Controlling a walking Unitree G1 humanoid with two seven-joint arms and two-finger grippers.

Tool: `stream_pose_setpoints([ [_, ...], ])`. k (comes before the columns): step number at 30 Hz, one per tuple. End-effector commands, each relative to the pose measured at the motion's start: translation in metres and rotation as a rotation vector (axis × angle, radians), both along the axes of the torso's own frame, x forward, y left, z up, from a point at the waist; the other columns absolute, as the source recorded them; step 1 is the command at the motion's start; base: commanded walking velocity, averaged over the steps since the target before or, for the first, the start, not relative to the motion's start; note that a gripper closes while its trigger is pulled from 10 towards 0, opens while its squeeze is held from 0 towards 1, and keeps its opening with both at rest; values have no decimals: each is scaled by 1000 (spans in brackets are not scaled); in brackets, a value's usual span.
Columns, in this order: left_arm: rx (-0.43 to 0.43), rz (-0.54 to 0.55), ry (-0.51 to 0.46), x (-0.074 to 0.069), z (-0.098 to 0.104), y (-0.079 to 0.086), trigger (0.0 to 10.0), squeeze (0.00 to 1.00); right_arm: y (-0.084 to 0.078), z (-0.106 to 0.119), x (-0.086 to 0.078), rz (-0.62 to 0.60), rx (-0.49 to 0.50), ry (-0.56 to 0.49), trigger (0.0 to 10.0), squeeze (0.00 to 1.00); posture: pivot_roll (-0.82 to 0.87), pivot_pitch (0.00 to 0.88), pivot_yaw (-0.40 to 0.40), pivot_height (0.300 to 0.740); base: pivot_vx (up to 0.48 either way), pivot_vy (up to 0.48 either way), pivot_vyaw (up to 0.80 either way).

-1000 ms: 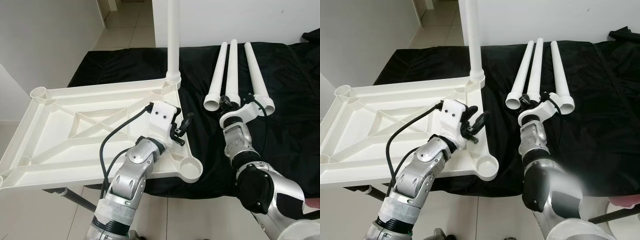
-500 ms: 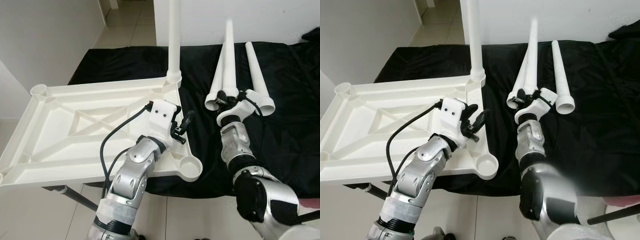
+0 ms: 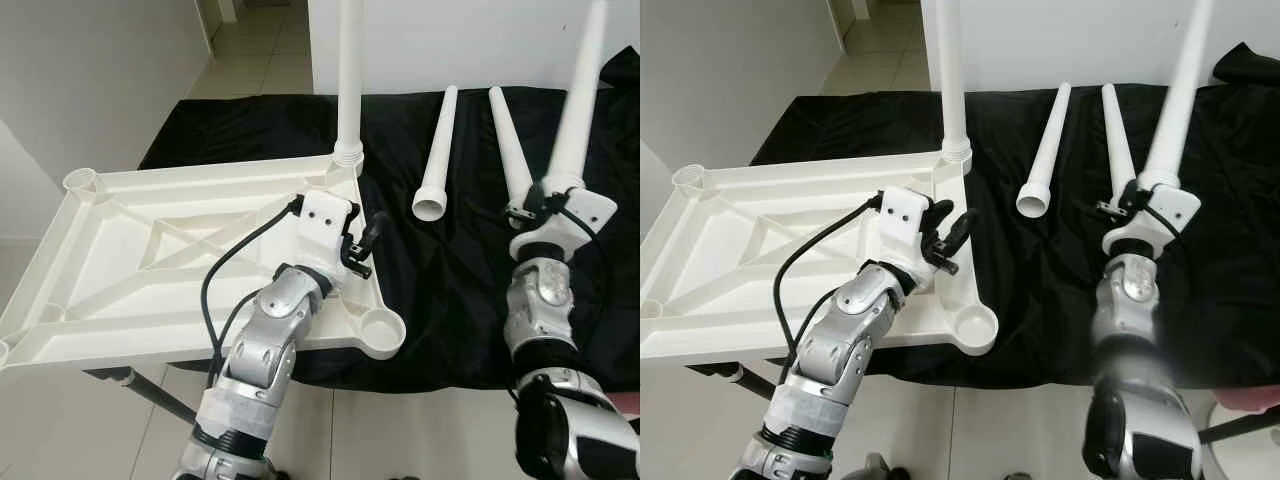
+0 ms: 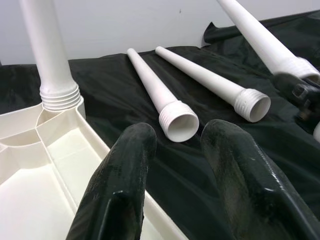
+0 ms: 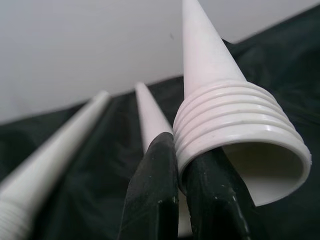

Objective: Building children table

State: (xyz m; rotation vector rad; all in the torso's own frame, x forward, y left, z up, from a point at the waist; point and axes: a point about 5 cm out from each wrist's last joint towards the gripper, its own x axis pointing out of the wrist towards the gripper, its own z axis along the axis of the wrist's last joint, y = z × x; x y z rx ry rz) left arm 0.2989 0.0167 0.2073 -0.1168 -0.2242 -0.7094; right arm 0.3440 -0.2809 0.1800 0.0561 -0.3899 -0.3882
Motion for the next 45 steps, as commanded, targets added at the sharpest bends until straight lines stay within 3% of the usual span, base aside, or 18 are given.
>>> stream_pose_setpoints([
  [1,-5,99,21,6,-3,6,10000,0,-4,-6,-4,-18,-16,40,10000,0,17,98,81,740,0,0,0],
  [9,-22,84,22,7,-2,3,10000,0,-21,-29,-19,19,-19,182,10000,0,-8,99,80,740,0,0,0],
  [12,-22,84,22,7,-2,3,10000,0,-22,-29,-20,19,-19,189,10000,0,-8,99,80,740,0,0,0],
  [13,-23,84,21,7,-1,3,10000,0,-23,-34,-18,30,-61,257,10000,0,-9,106,80,740,0,0,0],
  [17,-26,86,20,8,-1,3,10000,0,-25,-39,-17,44,-101,335,10000,0,-10,107,81,740,0,0,0],
  [19,-28,87,20,9,0,3,10000,0,-27,-41,-14,73,-102,370,10000,0,-7,105,80,740,0,0,0],
  [20,-32,81,15,9,2,3,10000,0,-25,-45,-9,174,-79,438,10000,0,-2,102,79,740,0,0,0],
  [23,-24,72,3,9,3,2,10000,0,-23,-46,-6,245,-42,474,10000,0,3,102,79,740,0,0,0],
  [27,-23,69,2,9,4,2,10000,0,-20,-44,-4,311,-33,477,10000,0,4,101,81,740,0,0,0],
  [30,-26,69,2,10,4,2,10000,0,-9,-32,1,465,-34,429,10000,0,5,101,80,740,0,0,0],
  [36,-28,68,2,9,4,1,10000,0,1,-28,3,544,-56,409,10000,0,6,98,80,740,0,0,0],
  [37,-29,66,1,9,4,0,10000,0,9,-28,4,583,-75,405,10000,0,7,96,79,740,0,0,0],
  [38,-27,65,1,10,4,0,10000,0,26,-34,2,651,-152,419,10000,0,6,91,79,740,0,0,0],
  [43,-25,64,0,10,4,1,10000,0,32,-39,0,659,-193,432,10000,0,6,91,79,740,0,0,0],
  [45,-29,64,2,10,5,2,10000,0,20,-38,2,522,-124,397,10000,0,7,88,79,740,0,0,0],
])
